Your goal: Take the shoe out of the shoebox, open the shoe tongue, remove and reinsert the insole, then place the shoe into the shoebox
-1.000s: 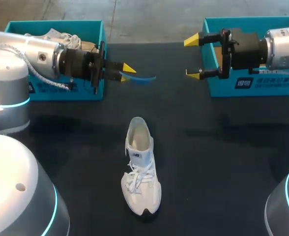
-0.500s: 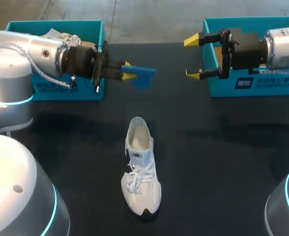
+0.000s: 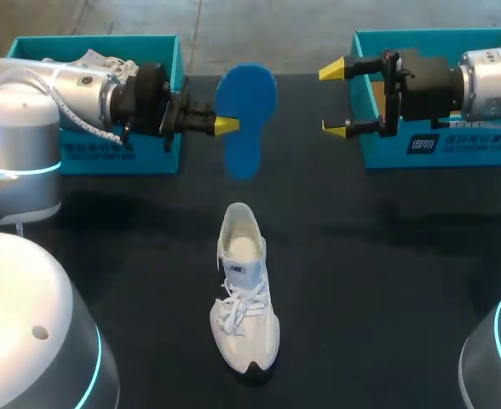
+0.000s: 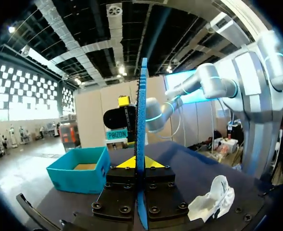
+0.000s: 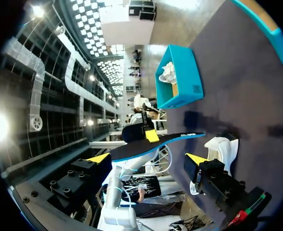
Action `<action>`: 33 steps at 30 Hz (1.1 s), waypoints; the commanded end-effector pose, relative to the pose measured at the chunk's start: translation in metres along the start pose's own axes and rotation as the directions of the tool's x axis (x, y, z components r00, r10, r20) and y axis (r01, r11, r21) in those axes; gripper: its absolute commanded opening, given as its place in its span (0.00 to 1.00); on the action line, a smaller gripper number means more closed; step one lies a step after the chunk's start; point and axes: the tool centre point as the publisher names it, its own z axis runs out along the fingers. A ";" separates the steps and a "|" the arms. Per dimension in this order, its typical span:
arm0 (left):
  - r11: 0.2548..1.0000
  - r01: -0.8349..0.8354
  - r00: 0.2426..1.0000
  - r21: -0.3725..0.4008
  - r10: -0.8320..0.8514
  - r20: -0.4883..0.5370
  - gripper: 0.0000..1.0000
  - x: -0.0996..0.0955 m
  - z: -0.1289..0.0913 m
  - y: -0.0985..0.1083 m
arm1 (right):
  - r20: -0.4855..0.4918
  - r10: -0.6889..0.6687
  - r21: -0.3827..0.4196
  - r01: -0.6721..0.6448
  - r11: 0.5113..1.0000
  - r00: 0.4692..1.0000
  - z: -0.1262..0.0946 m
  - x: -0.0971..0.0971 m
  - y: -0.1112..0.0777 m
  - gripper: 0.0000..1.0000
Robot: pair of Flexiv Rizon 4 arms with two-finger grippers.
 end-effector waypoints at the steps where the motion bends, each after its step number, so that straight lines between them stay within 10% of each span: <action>1: 0.872 0.490 0.871 -0.003 -0.490 0.039 0.00 0.001 -0.001 -0.004 | 0.001 0.000 -0.003 0.000 1.000 1.000 0.001 0.000 -0.001 1.00; 33: 0.261 0.965 0.261 0.018 -0.962 -0.083 0.00 0.012 -0.005 -0.005 | 0.001 0.000 -0.003 0.000 1.000 1.000 0.001 0.000 -0.001 1.00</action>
